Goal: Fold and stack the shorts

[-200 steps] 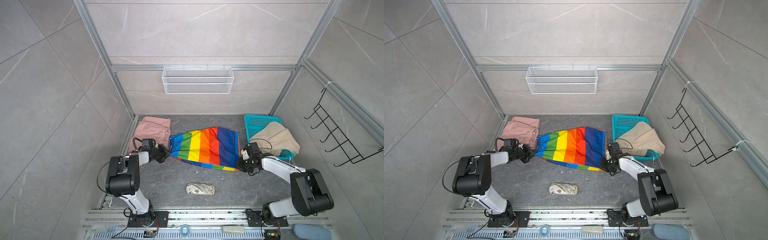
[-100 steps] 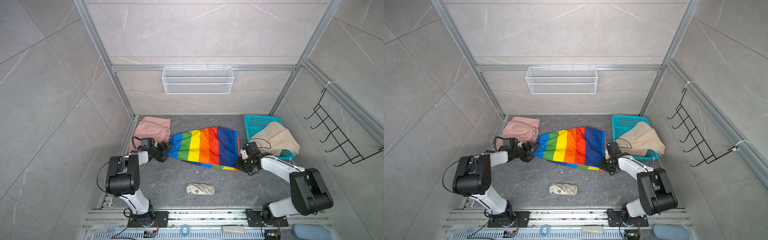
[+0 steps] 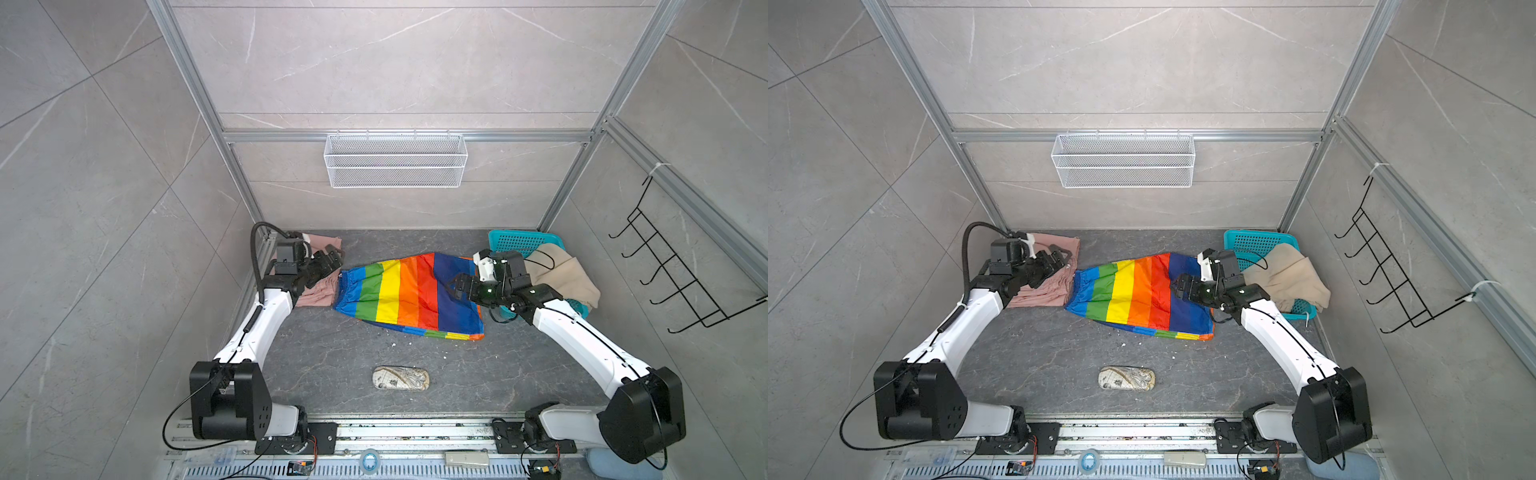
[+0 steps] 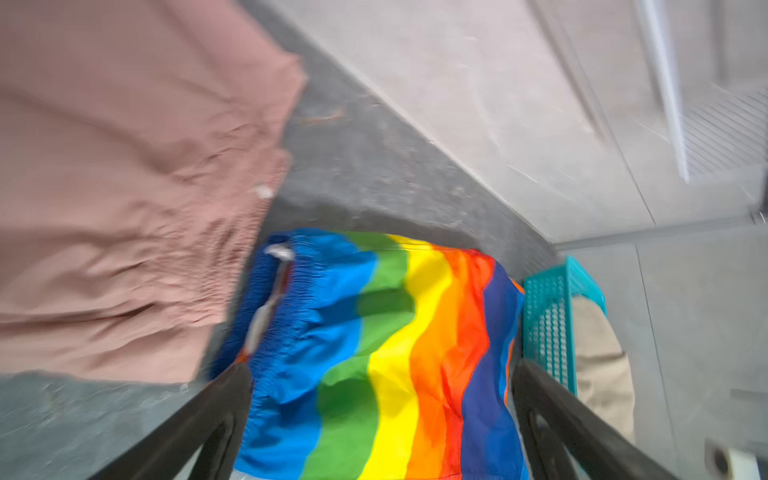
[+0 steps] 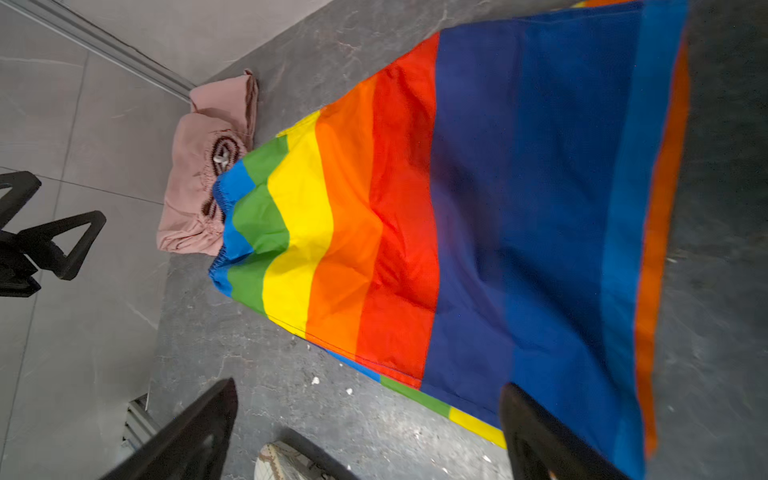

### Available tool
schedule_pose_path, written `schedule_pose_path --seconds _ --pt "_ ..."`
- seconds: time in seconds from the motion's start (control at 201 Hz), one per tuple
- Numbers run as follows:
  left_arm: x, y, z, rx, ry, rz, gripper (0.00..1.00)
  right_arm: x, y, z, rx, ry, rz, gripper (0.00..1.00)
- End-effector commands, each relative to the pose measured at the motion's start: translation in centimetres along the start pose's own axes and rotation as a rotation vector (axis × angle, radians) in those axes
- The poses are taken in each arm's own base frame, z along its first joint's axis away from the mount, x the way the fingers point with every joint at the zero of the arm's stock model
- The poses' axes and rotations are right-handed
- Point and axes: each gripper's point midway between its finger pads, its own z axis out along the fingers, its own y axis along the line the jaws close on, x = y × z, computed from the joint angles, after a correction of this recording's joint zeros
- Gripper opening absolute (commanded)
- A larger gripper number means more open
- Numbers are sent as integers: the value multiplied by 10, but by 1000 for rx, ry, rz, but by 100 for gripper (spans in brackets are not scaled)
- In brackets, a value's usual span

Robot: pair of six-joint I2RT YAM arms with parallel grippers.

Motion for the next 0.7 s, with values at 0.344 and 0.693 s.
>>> schedule_pose_path --seconds 0.344,0.693 --pt "78 -8 106 142 321 -174 99 77 0 109 -61 162 71 99" --pt "147 69 126 -35 445 -312 99 124 -56 109 78 251 67 99"
